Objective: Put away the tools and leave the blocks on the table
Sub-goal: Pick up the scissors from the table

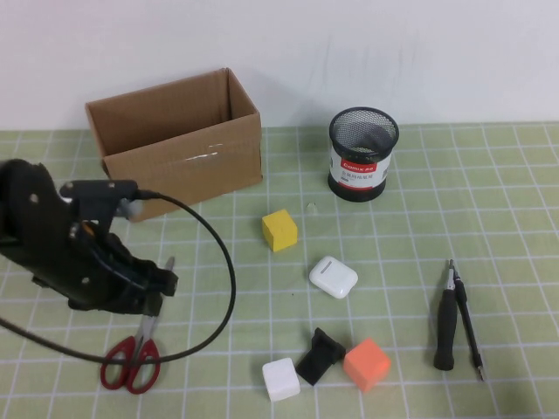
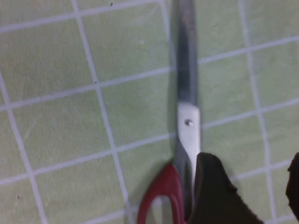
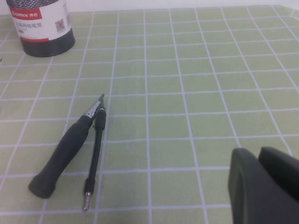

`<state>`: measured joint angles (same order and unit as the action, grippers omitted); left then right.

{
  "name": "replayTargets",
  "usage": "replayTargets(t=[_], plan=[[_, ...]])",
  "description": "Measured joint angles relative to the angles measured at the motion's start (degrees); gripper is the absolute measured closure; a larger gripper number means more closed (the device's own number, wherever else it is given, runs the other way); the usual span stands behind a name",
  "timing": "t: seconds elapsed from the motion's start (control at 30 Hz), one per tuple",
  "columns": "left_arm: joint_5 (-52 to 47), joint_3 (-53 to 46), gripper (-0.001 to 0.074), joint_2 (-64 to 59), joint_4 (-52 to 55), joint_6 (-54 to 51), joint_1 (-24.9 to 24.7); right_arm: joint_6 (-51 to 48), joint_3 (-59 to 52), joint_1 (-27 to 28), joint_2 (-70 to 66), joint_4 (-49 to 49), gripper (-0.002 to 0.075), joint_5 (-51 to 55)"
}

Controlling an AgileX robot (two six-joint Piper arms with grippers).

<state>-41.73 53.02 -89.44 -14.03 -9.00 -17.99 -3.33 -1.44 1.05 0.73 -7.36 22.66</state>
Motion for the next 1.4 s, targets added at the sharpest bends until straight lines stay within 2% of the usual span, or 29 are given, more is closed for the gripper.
replayTargets(t=[0.37, 0.63, 0.7, 0.87, 1.4], plan=[[8.83, 0.26, 0.0438, -9.63, 0.23, 1.55, 0.0, 0.0, 0.0, 0.0, 0.0, 0.0, 0.0733, 0.0], [9.19, 1.27, 0.0439, -12.52, 0.48, 1.55, 0.0, 0.0, 0.0, 0.0, 0.0, 0.0, 0.0733, 0.0], [8.56, 1.49, 0.0468, -13.02, 0.63, 1.55, 0.0, 0.0, 0.0, 0.0, 0.0, 0.0, 0.0733, 0.0], [7.69, 1.74, 0.0664, -13.05, 2.79, 1.66, 0.0, 0.0, 0.0, 0.0, 0.0, 0.0, 0.0733, 0.0], [1.13, 7.62, 0.0667, -14.49, 5.1, 1.44, -0.67, 0.0, 0.0, 0.0, 0.0, 0.0, 0.0733, 0.0]])
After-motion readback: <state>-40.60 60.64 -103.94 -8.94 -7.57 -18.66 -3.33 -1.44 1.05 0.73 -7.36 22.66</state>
